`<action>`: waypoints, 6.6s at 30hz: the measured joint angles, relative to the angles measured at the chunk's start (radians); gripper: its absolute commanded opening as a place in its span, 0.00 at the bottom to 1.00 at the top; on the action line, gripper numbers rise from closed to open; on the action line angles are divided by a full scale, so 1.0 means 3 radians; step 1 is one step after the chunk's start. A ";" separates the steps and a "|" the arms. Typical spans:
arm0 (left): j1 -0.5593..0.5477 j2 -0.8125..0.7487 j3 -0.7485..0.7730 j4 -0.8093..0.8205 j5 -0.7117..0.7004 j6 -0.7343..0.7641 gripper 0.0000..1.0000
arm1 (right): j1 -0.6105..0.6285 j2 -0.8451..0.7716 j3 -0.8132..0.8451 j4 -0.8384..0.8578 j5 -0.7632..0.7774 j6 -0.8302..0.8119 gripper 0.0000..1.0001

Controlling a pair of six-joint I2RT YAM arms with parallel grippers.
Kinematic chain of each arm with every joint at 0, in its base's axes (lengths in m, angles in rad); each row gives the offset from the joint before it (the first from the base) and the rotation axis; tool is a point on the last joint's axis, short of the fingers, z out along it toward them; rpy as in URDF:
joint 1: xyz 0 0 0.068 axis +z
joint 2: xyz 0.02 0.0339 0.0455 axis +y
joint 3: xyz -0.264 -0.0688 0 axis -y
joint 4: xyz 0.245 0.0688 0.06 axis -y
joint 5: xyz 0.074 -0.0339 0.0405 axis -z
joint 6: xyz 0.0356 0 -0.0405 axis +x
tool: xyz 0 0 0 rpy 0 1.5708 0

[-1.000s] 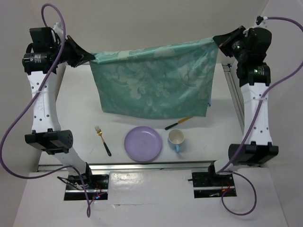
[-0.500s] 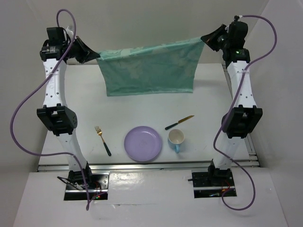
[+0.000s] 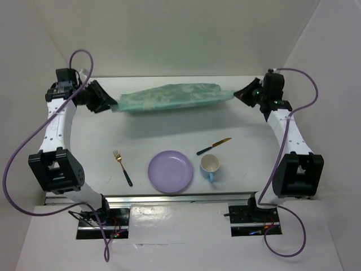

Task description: Set the dinner table for one person

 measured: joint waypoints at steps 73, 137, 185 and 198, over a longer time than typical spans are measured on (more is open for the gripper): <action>-0.1254 -0.0224 -0.0406 -0.0340 -0.1774 -0.0108 0.58 | 0.0846 -0.0885 -0.0647 -0.1278 0.0682 -0.0755 0.88; -0.1667 -0.0476 -0.0805 -0.0025 -0.1286 0.0161 0.57 | 0.0898 0.1811 0.2330 -0.2243 0.1841 -0.0713 0.00; -0.1539 -0.1244 -0.2459 -0.0463 -0.2129 -0.0993 0.66 | 0.0566 0.1680 0.2425 -0.1705 0.1184 -0.0722 0.99; -0.1453 -0.1329 -0.3440 0.0225 -0.1924 -0.1439 0.46 | 0.0566 0.0491 0.1067 -0.1494 0.1105 -0.0847 0.99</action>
